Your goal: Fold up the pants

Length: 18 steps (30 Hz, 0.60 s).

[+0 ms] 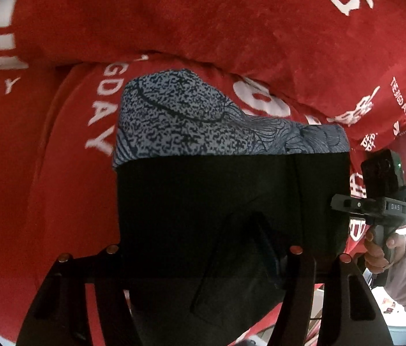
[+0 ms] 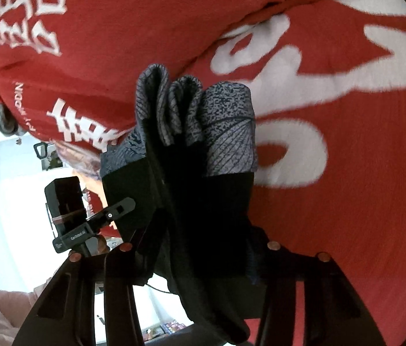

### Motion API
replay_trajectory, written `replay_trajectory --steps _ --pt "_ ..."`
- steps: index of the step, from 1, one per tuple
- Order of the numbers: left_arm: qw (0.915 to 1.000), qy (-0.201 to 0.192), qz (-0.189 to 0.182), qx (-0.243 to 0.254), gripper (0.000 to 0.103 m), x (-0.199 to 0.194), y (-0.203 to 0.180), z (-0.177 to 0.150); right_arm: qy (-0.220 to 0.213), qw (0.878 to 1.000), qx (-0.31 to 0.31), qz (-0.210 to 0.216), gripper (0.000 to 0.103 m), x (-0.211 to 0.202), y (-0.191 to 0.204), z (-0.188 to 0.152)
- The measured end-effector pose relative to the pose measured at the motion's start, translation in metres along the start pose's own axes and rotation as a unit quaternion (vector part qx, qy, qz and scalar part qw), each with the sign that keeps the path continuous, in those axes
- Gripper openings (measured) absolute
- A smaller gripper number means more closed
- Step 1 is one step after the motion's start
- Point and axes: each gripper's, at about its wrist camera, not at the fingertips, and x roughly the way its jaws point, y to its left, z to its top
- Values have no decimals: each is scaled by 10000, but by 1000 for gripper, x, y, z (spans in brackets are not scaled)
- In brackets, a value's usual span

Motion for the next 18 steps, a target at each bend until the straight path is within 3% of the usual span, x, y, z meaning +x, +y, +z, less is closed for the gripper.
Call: replay_trajectory --steps 5,8,11,14,18 --pt "9998 141 129 -18 67 -5 14 -30 47 9996 234 145 52 15 0 -42" --pt "9991 311 284 -110 68 7 32 -47 79 9994 324 5 52 35 -3 -57" --pt "9987 73 482 -172 84 15 43 -56 -25 9991 231 -351 52 45 -11 -61" --pt "9984 99 384 -397 96 22 53 -53 -133 9980 333 -511 61 48 -19 -59" --pt "9983 110 457 -347 99 22 56 -53 -142 9965 275 -776 65 48 -17 -59"
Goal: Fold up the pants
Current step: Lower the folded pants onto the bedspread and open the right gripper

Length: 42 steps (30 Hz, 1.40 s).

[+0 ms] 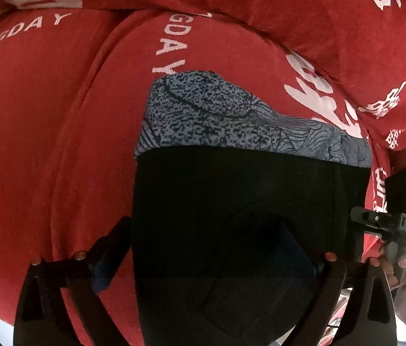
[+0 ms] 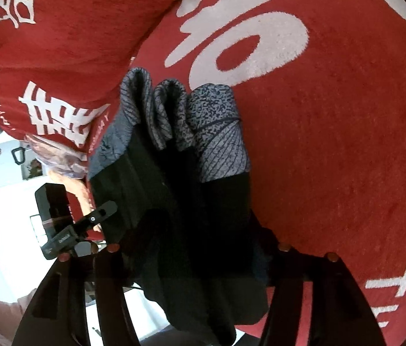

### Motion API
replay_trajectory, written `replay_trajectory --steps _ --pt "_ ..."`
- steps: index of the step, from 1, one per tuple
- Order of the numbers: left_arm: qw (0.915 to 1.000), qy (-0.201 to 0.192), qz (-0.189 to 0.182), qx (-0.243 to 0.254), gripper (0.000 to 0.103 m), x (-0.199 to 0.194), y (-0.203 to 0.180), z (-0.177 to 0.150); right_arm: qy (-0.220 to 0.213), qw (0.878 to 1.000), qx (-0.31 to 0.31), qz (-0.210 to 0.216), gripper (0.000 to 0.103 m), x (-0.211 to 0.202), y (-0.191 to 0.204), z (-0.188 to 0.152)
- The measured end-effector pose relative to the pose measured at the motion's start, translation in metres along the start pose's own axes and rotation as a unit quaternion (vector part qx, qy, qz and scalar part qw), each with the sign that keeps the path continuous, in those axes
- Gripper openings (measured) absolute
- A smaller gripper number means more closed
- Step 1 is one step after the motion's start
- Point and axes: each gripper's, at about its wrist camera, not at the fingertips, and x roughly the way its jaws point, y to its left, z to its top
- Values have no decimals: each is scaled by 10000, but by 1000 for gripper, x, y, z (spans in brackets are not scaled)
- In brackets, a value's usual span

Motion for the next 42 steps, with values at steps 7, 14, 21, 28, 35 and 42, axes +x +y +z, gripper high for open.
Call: replay_trajectory --steps 7,14,21,28,35,42 --pt "9982 1 604 58 99 -18 -1 -8 -73 9979 2 -642 71 -7 22 -4" --pt "9921 60 1237 204 99 -37 -5 -27 -67 9927 -38 -1202 76 -19 41 -21" --pt "9836 208 1703 558 99 -48 -31 -52 -165 9834 -46 -1807 80 -27 62 -41" --pt "9764 415 1852 1034 99 -67 -63 -76 -306 9761 -150 -2148 81 -36 95 -64" --pt "9731 315 1781 1424 100 -94 -82 -78 -726 9713 -225 -2256 86 -61 132 -87" --pt "9690 310 1699 1764 102 -103 -95 -76 -1171 9621 -138 -2458 95 -81 149 -110"
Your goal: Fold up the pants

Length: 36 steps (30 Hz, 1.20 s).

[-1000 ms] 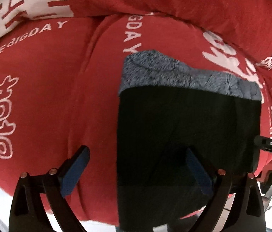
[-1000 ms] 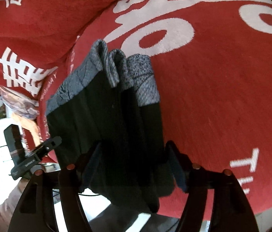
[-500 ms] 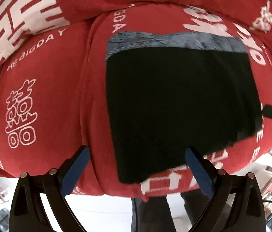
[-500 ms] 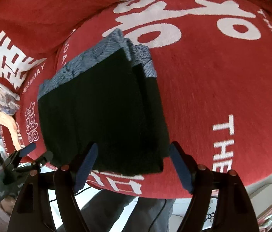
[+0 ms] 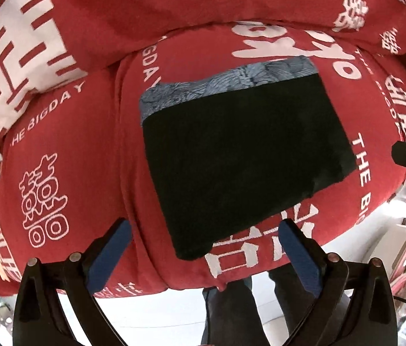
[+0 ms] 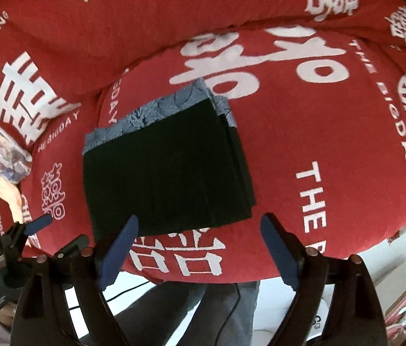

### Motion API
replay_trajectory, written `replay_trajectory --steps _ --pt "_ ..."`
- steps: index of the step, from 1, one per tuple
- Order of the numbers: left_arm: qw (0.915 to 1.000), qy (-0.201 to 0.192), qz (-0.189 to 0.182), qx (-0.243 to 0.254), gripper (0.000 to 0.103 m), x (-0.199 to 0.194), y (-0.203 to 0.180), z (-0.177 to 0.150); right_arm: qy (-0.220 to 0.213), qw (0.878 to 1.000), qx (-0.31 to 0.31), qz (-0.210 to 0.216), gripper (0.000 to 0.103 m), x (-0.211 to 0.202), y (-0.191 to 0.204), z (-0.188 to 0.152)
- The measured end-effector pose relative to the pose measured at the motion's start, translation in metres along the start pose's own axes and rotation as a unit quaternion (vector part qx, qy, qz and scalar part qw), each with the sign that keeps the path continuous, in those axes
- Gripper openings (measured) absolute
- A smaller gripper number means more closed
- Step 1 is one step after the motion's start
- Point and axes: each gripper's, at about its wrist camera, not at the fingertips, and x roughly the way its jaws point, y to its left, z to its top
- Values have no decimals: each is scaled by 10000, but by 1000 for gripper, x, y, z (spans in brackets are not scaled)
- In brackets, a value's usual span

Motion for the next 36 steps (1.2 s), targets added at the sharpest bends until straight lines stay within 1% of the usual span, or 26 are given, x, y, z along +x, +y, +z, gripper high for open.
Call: replay_trajectory --steps 1,2,6,10,14,19,22,25,30,36 --pt "10000 11 -7 20 102 -1 -2 -1 -30 10000 19 -16 102 -2 0 -2" --pt "10000 25 -15 54 102 -3 -4 -2 -117 9999 48 -53 103 -5 0 -6" --pt "9999 9 4 130 102 -10 -8 -5 -220 9994 52 -274 103 -9 2 -17" --pt "10000 -25 14 44 102 -18 -13 -7 -92 9988 -294 -384 103 -14 12 -22" --pt "9999 -87 87 -51 102 -27 -22 -9 24 9989 -321 -346 103 -19 9 -23" --pt "9988 -156 344 -299 102 -41 -34 -15 51 9985 -357 -400 103 -29 1 -27" --pt "9978 -235 384 -484 102 -52 -43 -20 106 9980 -468 -413 103 -37 -1 -30" --pt "9970 -297 428 -564 102 -59 -52 -22 41 9969 -629 -479 103 -47 -1 -32" --pt "9953 -403 526 -708 102 -71 -61 -27 50 9957 -759 -520 103 -59 0 -35" --pt "9924 -510 637 -919 102 -83 -58 -29 -100 9954 -785 -536 103 -72 1 -36"
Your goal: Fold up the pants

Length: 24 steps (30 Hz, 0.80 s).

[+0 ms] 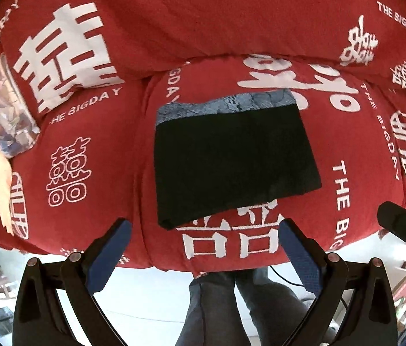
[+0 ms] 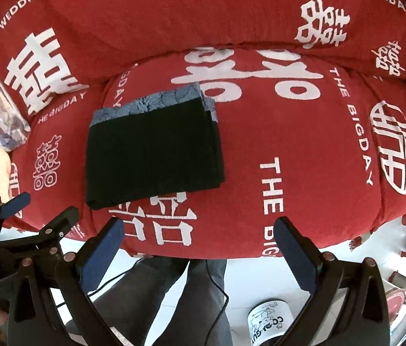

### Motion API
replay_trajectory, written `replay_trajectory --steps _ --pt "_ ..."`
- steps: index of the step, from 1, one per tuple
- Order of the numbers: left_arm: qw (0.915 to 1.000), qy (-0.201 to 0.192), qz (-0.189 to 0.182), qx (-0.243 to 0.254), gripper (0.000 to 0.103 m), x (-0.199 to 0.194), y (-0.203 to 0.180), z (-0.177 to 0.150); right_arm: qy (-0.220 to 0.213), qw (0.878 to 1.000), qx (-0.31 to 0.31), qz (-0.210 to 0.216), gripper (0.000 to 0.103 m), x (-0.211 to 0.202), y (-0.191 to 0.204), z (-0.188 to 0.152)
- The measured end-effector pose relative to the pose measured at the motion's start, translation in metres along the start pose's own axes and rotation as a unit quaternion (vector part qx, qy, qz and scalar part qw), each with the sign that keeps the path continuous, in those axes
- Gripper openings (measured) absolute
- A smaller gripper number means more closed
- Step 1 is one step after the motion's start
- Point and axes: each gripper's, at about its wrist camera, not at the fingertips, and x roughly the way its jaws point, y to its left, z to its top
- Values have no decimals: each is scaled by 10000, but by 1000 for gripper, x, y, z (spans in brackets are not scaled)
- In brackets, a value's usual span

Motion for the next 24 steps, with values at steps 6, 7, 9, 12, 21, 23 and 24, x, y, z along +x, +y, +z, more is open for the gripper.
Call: replay_trajectory --steps 6,7,9,12,21,23,24 --pt "9998 -52 183 -43 102 -4 1 -4 -25 9999 -105 -5 103 -1 4 3" --pt "9998 -55 187 -49 102 -5 1 -3 -18 9999 -150 -12 103 0 5 3" --pt "9997 -78 231 -48 102 -5 0 -3 -6 9997 -241 -46 103 1 8 5" --pt "9995 -89 306 -66 102 -7 0 -2 -12 9993 -361 -55 103 1 13 8" --pt "9988 -138 408 -231 102 -11 7 3 -47 9985 -528 -157 103 0 20 14" --pt "9987 -160 409 -273 102 -12 7 2 -46 9984 -543 -165 103 0 21 14" --pt "9986 -173 409 -286 102 -13 7 2 -46 9983 -555 -170 103 0 22 14"
